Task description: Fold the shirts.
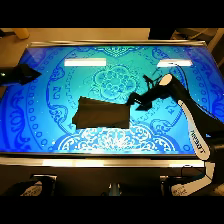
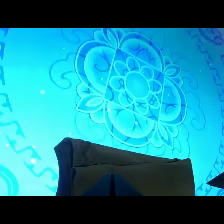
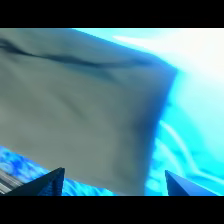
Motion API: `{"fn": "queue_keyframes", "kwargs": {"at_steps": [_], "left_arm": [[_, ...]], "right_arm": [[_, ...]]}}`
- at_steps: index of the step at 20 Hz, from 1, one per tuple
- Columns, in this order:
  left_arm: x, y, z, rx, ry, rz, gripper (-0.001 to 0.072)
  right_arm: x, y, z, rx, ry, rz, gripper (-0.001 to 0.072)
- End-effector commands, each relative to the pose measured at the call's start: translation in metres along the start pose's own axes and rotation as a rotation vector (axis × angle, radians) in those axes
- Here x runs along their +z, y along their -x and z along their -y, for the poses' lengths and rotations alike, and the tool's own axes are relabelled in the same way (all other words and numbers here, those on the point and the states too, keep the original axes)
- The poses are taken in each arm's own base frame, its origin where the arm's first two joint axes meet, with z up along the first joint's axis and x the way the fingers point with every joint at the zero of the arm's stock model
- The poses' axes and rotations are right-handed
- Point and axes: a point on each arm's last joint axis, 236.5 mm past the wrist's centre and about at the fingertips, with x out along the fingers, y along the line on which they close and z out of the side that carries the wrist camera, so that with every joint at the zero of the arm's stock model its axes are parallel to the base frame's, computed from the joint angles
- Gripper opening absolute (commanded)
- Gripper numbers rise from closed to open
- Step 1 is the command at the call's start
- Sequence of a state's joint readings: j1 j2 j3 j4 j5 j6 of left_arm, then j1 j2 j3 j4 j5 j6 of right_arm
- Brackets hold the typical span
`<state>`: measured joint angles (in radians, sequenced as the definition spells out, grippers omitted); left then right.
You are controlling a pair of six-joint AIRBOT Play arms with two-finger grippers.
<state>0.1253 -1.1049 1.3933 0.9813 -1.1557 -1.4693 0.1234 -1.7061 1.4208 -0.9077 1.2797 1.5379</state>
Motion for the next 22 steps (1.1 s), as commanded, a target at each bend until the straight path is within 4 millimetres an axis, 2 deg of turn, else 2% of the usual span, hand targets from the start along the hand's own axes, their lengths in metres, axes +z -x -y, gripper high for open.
{"fn": "queue_keyframes", "kwargs": {"at_steps": [1, 4, 6, 7, 8, 9, 10, 12, 14, 15, 16, 17, 19, 20, 22], "left_arm": [[-0.019, -0.014, 0.0, 0.0, -0.005, -0.05, 0.0027], [-0.025, -0.019, 0.014, -0.024, -0.024, -0.065, 0.0027], [-0.027, -0.02, 0.018, -0.031, -0.011, -0.07, 0.0027], [-0.026, -0.02, 0.019, -0.033, -0.008, -0.069, 0.0027], [-0.025, -0.02, 0.02, -0.037, -0.006, -0.065, 0.0027], [-0.023, -0.02, 0.02, -0.036, -0.005, -0.057, 0.0027], [-0.022, -0.02, 0.02, -0.036, -0.002, -0.049, 0.0027], [-0.019, -0.02, 0.019, -0.034, 0.016, -0.038, 0.0027], [-0.019, -0.02, 0.02, -0.034, 0.021, -0.038, 0.0027], [-0.019, -0.02, 0.02, -0.034, 0.021, -0.038, 0.0027], [-0.019, -0.02, 0.02, -0.034, 0.021, -0.038, 0.0027], [-0.019, -0.02, 0.02, -0.034, 0.021, -0.038, 0.0027], [-0.019, -0.02, 0.02, -0.034, 0.021, -0.038, 0.0027], [-0.019, -0.02, 0.02, -0.034, 0.021, -0.038, 0.0027], [-0.019, -0.02, 0.02, -0.035, 0.02, -0.037, 0.0027]], "right_arm": [[-0.026, -0.012, 0.055, -0.066, -0.07, -0.111, 0.0667], [-0.012, -0.056, 0.025, 0.02, -0.047, -0.072, 0.0661], [-0.007, -0.076, 0.009, 0.073, -0.071, -0.052, 0.0568], [-0.006, -0.08, 0.003, 0.107, -0.088, -0.053, 0.05], [-0.005, -0.08, -0.008, 0.16, -0.077, -0.055, 0.0369], [-0.002, -0.074, -0.016, 0.209, -0.041, -0.047, 0.0101], [0.005, -0.064, -0.019, 0.234, -0.023, -0.032, 0.0025], [0.035, -0.024, -0.011, 0.257, -0.005, 0.043, 0.0025], [0.076, 0.045, 0.016, 0.262, -0.028, 0.191, 0.0023], [0.092, 0.083, 0.041, 0.246, -0.074, 0.275, 0.0023], [0.104, 0.125, 0.074, 0.216, -0.143, 0.367, 0.0023], [0.107, 0.165, 0.111, 0.185, -0.221, 0.449, 0.0023], [0.09, 0.232, 0.178, 0.138, -0.367, 0.561, 0.0023], [0.07, 0.258, 0.211, 0.107, -0.434, 0.587, 0.0023], [0.021, 0.293, 0.267, 0.044, -0.559, 0.592, 0.0024]]}}
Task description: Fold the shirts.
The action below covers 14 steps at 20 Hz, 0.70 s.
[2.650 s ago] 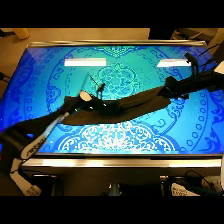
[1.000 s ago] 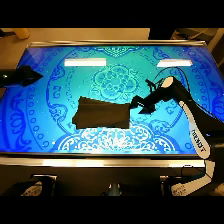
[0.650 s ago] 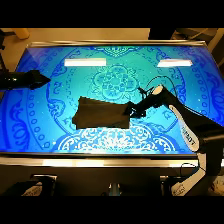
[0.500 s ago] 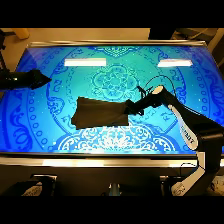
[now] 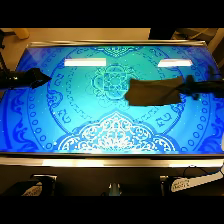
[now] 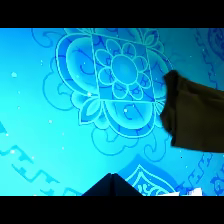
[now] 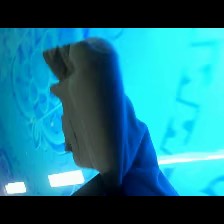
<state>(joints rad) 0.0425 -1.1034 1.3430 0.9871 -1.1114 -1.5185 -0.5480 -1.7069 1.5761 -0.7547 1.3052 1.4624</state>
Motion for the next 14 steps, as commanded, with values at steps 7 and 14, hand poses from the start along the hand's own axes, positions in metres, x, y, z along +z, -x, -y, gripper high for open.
{"fn": "queue_keyframes", "kwargs": {"at_steps": [7, 14], "left_arm": [[0.0, 0.0, 0.001, -0.004, 0.001, 0.001, 0.0027], [0.0, 0.0, 0.001, -0.003, -0.003, 0.001, 0.0027]], "right_arm": [[-0.078, 0.186, 0.234, -0.482, -0.498, -0.01, 0.0023], [-0.149, 0.174, 0.27, -0.591, -0.597, -0.171, 0.0023]]}}
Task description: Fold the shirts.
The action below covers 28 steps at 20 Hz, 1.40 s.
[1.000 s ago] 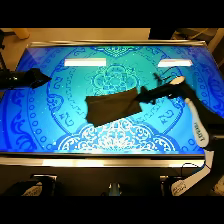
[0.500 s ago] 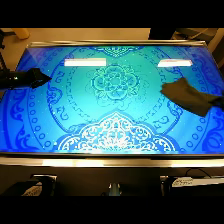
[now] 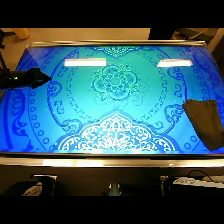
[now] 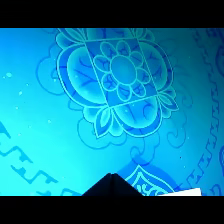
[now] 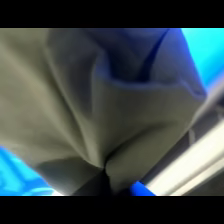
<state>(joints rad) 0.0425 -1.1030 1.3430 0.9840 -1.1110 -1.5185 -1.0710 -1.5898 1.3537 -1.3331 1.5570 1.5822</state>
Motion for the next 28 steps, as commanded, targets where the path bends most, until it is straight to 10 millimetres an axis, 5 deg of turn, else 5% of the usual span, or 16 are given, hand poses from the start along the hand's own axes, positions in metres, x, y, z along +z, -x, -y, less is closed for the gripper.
{"fn": "queue_keyframes", "kwargs": {"at_steps": [1, 7, 8, 9, 10, 13, 15, 17, 19, 20, 21, 23, 24, 25, 26, 28], "left_arm": [[0.0, 0.0, 0.0, 0.0, -0.004, 0.001, 0.0027], [0.011, 0.0, 0.0, 0.003, -0.015, 0.047, 0.0027], [0.011, 0.0, 0.0, 0.003, -0.015, 0.047, 0.0027], [0.011, 0.0, 0.0, 0.003, -0.015, 0.047, 0.0027], [0.011, 0.0, 0.0, 0.003, -0.015, 0.047, 0.0027], [0.016, 0.001, -0.002, 0.011, -0.042, 0.065, 0.0026], [0.022, -0.005, -0.013, 0.074, -0.092, 0.074, 0.0025], [0.025, -0.018, -0.042, 0.238, -0.169, 0.003, 0.0025], [0.025, -0.027, -0.089, 0.51, -0.239, -0.117, 0.0025], [0.022, -0.028, -0.111, 0.642, -0.27, -0.179, 0.0029], [0.009, -0.033, -0.125, 0.714, -0.29, -0.258, 0.015], [-0.039, -0.05, -0.136, 0.732, -0.207, -0.447, 0.0713], [-0.067, -0.059, -0.134, 0.683, -0.174, -0.532, 0.0682], [-0.082, -0.07, -0.126, 0.619, -0.155, -0.543, 0.0543], [-0.09, -0.08, -0.116, 0.556, -0.144, -0.512, 0.0486], [-0.098, -0.091, -0.106, 0.49, -0.135, -0.454, 0.0486]], "right_arm": [[-0.026, -0.019, 0.028, -0.076, -0.058, -0.089, 0.0023], [-0.06, -0.039, 0.049, -0.152, -0.15, -0.119, 0.0026], [-0.059, -0.037, 0.059, -0.194, -0.145, -0.107, 0.0071], [-0.056, -0.033, 0.065, -0.224, -0.147, -0.087, 0.0309], [-0.049, -0.025, 0.069, -0.243, -0.131, -0.051, 0.0707], [-0.002, 0.035, 0.056, -0.263, -0.054, 0.155, 0.0711], [0.045, 0.097, -0.004, -0.244, 0.141, 0.392, 0.071], [0.064, 0.146, -0.105, -0.222, 0.426, 0.614, 0.0709], [0.036, 0.15, -0.218, -0.104, 0.59, 0.708, 0.0704], [0.004, 0.131, -0.263, -0.068, 0.664, 0.678, 0.0669], [-0.027, 0.106, -0.289, -0.079, 0.746, 0.607, 0.0667], [-0.084, 0.046, -0.307, -0.146, 0.855, 0.393, 0.0672], [-0.109, 0.022, -0.308, -0.164, 0.888, 0.282, 0.0674], [-0.132, 0.003, -0.308, -0.166, 0.911, 0.179, 0.0673], [-0.145, -0.007, -0.309, -0.155, 0.928, 0.119, 0.0671], [-0.15, -0.012, -0.313, -0.155, 0.942, 0.112, 0.0671]]}}
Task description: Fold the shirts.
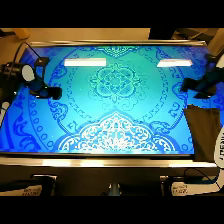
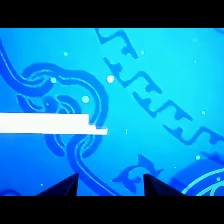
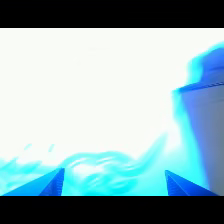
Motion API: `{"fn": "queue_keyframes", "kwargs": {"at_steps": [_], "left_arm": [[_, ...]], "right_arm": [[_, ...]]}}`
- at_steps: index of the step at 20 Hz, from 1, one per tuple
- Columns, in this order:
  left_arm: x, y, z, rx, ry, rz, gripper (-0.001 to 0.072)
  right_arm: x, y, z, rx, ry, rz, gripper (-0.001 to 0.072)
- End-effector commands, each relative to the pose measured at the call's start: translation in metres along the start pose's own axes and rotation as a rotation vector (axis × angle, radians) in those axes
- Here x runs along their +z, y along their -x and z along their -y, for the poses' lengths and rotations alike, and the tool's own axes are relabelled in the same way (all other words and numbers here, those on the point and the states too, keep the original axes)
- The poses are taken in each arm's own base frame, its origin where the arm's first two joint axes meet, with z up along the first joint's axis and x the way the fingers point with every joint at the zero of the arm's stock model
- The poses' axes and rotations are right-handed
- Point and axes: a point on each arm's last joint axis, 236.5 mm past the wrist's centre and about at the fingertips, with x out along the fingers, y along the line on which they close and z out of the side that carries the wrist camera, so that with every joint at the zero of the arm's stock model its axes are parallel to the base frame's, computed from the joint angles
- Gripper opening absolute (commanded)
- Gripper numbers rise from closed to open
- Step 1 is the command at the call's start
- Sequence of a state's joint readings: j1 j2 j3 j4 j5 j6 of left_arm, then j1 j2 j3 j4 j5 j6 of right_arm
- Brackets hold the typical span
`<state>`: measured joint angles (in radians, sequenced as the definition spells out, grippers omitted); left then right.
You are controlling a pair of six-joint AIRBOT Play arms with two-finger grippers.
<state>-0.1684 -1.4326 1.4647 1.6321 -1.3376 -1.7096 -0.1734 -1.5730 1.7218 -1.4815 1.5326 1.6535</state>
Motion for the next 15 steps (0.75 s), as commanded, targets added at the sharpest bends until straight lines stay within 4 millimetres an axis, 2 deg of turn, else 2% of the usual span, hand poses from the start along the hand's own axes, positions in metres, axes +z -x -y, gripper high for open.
{"fn": "queue_keyframes", "kwargs": {"at_steps": [1, 15], "left_arm": [[-0.0142, -0.0169, 0.0188, -0.06, 0.019, -0.003, 0.0486], [-0.0141, -0.0175, 0.0135, -0.052, 0.026, -0.005, 0.0486]], "right_arm": [[-0.0236, -0.0119, -0.0392, 0.042, 0.065, -0.111, 0.0671], [-0.0271, -0.0115, -0.0385, 0.04, 0.064, -0.126, 0.0671]]}}
